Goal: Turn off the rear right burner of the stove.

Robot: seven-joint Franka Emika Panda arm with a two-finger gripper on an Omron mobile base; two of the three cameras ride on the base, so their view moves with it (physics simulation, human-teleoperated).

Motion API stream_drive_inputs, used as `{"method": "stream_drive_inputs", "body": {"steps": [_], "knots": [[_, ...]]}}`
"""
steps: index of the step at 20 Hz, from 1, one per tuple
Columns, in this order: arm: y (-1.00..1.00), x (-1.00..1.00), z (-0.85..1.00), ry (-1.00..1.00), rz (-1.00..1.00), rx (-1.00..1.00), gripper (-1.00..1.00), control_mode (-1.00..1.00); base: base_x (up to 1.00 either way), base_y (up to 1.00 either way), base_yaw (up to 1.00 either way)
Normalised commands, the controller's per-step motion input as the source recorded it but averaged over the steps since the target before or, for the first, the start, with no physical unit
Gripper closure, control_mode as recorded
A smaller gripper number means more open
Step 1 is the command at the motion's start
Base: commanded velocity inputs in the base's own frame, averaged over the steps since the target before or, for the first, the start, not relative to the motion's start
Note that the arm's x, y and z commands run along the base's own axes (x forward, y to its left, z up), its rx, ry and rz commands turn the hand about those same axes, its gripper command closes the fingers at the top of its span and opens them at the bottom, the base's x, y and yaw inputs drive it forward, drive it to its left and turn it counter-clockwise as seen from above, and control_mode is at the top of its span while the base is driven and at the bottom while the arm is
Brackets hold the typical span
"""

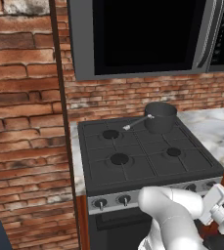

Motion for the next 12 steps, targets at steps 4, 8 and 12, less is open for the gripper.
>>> {"method": "stream_drive_inputs", "body": {"steps": [4,8,12], "knots": [[0.0,0.08,-0.14,0.0,-0.05,0.02,-1.0,-1.0,0.0,0.0,0.0],[-0.01,0.14,-0.18,0.0,-0.06,0.01,-1.0,-1.0,0.0,0.0,0.0],[-0.07,0.11,-0.21,0.0,-0.05,0.01,-1.0,-1.0,0.0,0.0,0.0]]}}
